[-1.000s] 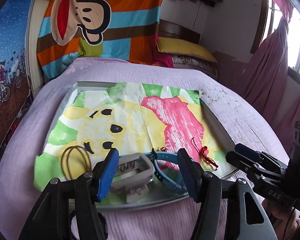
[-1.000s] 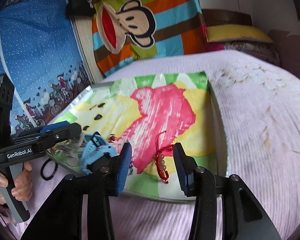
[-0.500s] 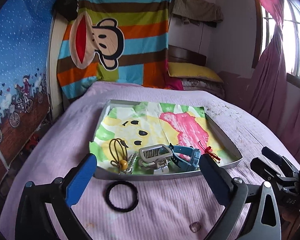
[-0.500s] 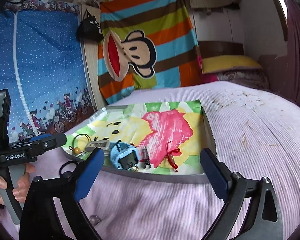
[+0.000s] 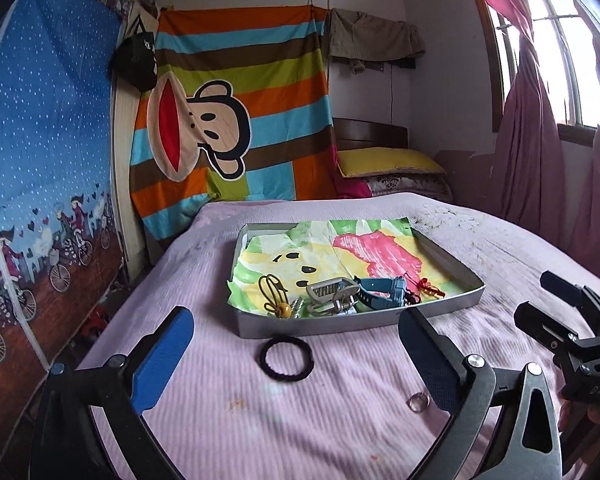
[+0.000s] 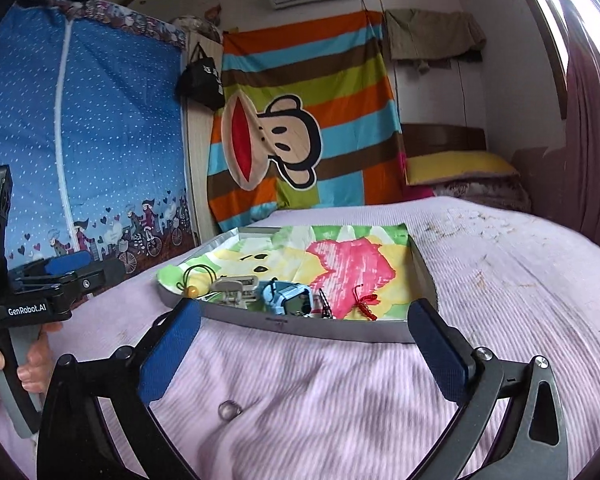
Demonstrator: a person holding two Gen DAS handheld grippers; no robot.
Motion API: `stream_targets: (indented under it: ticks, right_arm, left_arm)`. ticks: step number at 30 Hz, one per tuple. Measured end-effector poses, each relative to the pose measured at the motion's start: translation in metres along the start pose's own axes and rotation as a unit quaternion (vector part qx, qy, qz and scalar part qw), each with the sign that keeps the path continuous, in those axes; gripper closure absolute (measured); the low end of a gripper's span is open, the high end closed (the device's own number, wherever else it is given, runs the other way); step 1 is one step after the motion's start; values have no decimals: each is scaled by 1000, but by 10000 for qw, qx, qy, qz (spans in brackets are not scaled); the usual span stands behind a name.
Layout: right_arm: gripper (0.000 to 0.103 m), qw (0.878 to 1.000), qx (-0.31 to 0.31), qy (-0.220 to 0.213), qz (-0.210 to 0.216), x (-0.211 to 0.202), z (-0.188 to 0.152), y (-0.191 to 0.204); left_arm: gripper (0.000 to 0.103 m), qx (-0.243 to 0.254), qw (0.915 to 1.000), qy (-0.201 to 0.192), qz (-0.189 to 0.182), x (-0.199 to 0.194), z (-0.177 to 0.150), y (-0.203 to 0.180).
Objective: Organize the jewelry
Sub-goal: 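Move the right tool to the silver ring while the left tool moves to the black hair tie, then grasp the silver ring with the right tool while the left tool grasps the black hair tie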
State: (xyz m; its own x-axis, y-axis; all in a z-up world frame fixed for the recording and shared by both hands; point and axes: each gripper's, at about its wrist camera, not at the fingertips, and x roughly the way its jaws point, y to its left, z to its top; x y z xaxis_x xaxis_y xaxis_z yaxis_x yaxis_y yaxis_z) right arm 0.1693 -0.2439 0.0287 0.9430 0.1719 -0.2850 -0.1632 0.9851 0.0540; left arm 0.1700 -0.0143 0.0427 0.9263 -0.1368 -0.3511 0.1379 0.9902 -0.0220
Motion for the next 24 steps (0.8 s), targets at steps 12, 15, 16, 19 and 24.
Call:
stream_targets:
  ticks: [12, 15, 16, 19, 24]
  right_arm:
    - [1, 9995, -280, 73, 137, -17, -14, 17]
    - [1, 9993, -298, 156, 148, -15, -18, 16]
    - [1, 9992, -302, 189, 156, -14, -20, 16]
    - [1, 9989, -322, 304, 165, -9, -23, 17]
    - [1, 9974, -350, 598, 181, 4, -30, 19]
  left_arm:
    - [0, 253, 9992, 292, 35, -6, -24, 10]
    - [0, 206, 9990, 398, 33, -4, -29, 12]
    - [0, 184, 9988, 448, 38, -2, -30, 13]
    - [0, 114, 9978, 645, 30, 4, -36, 18]
    - [0, -59, 9947, 1029, 5, 16, -44, 27]
